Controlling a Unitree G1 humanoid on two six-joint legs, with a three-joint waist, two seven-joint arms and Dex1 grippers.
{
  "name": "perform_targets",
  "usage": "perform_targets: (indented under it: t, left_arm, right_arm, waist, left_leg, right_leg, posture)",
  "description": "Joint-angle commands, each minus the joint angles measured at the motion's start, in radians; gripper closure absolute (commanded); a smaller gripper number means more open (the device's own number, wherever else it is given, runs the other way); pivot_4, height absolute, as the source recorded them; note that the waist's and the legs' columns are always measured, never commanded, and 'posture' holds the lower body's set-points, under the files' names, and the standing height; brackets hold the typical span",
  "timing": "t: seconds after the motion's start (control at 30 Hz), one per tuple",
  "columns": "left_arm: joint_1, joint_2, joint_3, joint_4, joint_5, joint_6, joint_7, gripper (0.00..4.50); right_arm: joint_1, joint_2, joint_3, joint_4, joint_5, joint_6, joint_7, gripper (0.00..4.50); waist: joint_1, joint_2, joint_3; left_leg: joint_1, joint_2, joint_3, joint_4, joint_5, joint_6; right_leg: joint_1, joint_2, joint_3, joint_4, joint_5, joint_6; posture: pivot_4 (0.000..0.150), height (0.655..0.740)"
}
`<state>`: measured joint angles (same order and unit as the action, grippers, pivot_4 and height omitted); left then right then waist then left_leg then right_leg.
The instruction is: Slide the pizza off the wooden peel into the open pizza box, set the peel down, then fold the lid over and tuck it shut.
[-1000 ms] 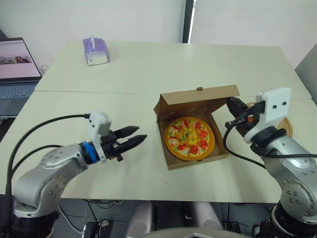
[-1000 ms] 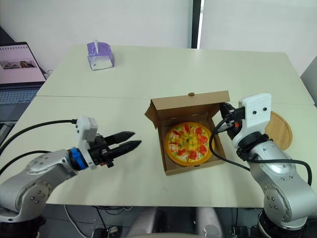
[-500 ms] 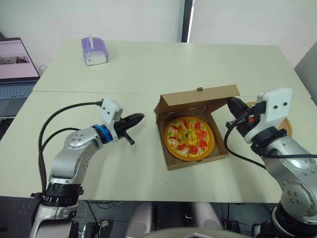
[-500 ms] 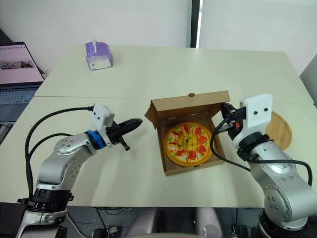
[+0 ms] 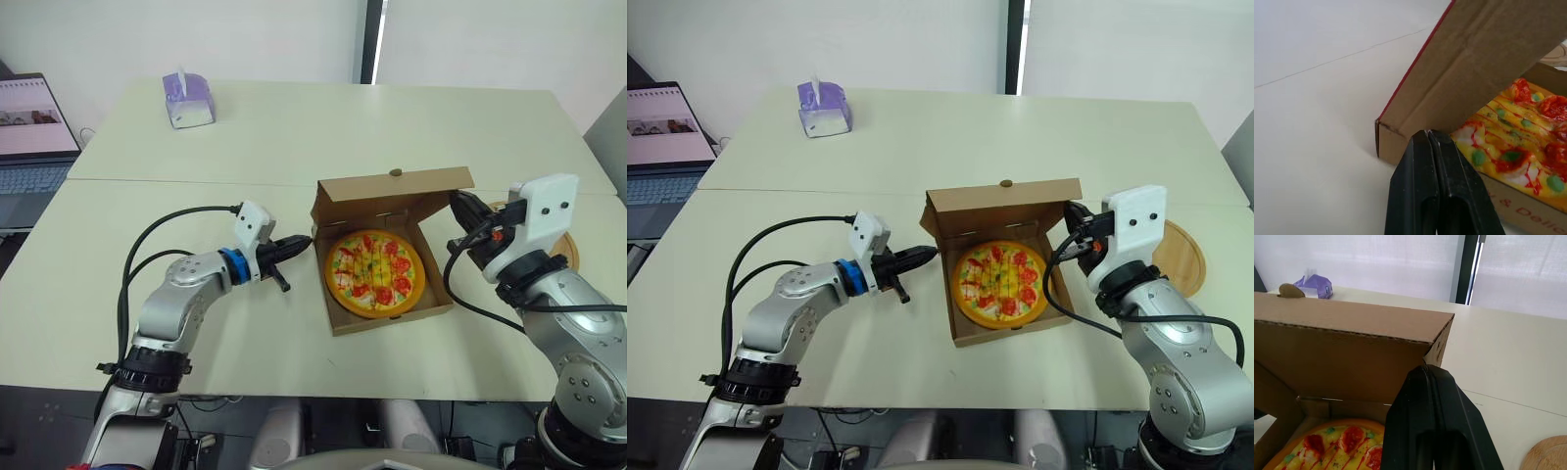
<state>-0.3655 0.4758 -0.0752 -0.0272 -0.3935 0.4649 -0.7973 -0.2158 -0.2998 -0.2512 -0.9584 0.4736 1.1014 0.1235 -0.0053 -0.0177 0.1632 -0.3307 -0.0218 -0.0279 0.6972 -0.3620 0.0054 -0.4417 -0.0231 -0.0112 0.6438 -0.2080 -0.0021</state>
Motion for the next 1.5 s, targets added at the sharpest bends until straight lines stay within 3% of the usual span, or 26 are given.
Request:
perform_targets:
  t: [0.03, 0.7, 1.0, 1.17, 1.5]
  left_arm:
    - [-0.015, -0.004, -0.007, -0.008, 0.004, -0.009, -0.021, 4.49]
    - [-0.074, -0.032, 0.056, -0.031, -0.081, 0.056, -0.05, 4.49]
    - [0.01, 0.046, 0.014, -0.089, -0.099, 0.135, -0.14, 4.49]
    - [-0.005, 0.122, 0.078, 0.003, -0.059, 0.073, -0.152, 4.49]
    - [-0.127, 0.02, 0.04, 0.157, 0.048, -0.105, -0.101, 4.49]
  right_arm:
    - [-0.004, 0.004, 0.002, -0.026, 0.012, -0.013, -0.013, 4.5]
    - [0.003, 0.002, 0.011, -0.03, 0.024, -0.02, -0.033, 4.5]
    - [0.002, -0.004, 0.011, -0.03, 0.032, -0.02, -0.04, 4.5]
    - [0.011, -0.002, 0.007, -0.038, 0.035, -0.017, -0.042, 4.5]
    - [0.008, -0.005, 0.006, -0.035, 0.04, -0.014, -0.039, 4.5]
  waist:
    - [0.0, 0.0, 0.0]
    - [0.001, 0.0, 0.0]
    - [-0.002, 0.0, 0.0]
    - [-0.002, 0.0, 0.0]
    - [0.003, 0.0, 0.0]
  left_leg:
    - [0.0, 0.0, 0.0, 0.0, 0.0, 0.0]
    - [0.0, 0.0, -0.001, 0.0, 0.0, 0.0]
    - [0.0, 0.0, -0.001, 0.0, 0.0, 0.0]
    - [0.0, 0.0, -0.001, 0.0, 0.0, 0.0]
    - [-0.001, 0.0, -0.001, 0.0, 0.0, 0.0]
  right_leg:
    - [0.0, 0.0, 0.0, 0.0, 0.0, 0.0]
    - [0.0, 0.0, 0.0, 0.0, 0.0, 0.0]
    - [0.0, 0.0, 0.0, 0.0, 0.0, 0.0]
    - [0.0, 0.0, 0.0, 0.0, 0.0, 0.0]
    - [0.0, -0.001, -0.001, -0.001, 0.0, 0.0]
  posture:
    - [0.15, 0.74]
    - [0.15, 0.74]
    - [0.15, 0.74]
    - [0.15, 0.74]
    - [0.15, 0.74]
